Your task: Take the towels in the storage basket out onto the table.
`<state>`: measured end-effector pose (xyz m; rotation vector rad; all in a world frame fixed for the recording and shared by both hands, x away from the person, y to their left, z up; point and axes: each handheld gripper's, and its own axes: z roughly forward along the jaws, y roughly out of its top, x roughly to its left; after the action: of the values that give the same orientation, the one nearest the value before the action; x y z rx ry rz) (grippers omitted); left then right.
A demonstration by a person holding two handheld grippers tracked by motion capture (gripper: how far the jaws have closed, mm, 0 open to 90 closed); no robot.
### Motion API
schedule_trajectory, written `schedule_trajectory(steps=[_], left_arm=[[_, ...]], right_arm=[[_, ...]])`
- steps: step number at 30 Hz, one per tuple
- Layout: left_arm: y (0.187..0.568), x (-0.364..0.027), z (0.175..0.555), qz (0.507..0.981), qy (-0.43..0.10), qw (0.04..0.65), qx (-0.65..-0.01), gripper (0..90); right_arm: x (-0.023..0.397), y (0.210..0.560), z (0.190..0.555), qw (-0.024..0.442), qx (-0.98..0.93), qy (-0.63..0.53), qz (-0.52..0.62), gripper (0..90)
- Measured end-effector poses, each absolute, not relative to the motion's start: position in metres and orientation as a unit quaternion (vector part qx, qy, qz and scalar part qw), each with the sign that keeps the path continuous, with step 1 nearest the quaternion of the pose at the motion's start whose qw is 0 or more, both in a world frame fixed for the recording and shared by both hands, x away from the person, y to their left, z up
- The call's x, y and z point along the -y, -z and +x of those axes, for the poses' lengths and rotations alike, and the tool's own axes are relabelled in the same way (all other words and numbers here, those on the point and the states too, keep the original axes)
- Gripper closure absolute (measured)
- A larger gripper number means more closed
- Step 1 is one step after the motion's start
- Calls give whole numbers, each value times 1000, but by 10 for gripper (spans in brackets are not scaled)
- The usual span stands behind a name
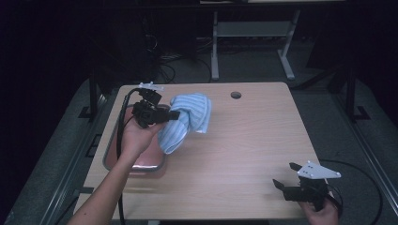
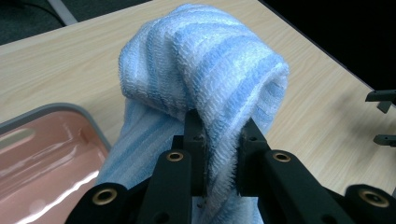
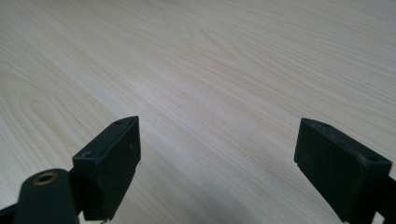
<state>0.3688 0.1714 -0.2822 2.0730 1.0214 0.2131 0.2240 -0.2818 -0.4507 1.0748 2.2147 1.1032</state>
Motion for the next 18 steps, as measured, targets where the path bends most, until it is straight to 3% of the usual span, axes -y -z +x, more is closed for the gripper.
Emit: schedule_trajectory(steps=[18], left_arm=[[291,-139,377,826,-77,398,-391,782]], right_arm=[[284,448,222,221,-799,-403,387,141]])
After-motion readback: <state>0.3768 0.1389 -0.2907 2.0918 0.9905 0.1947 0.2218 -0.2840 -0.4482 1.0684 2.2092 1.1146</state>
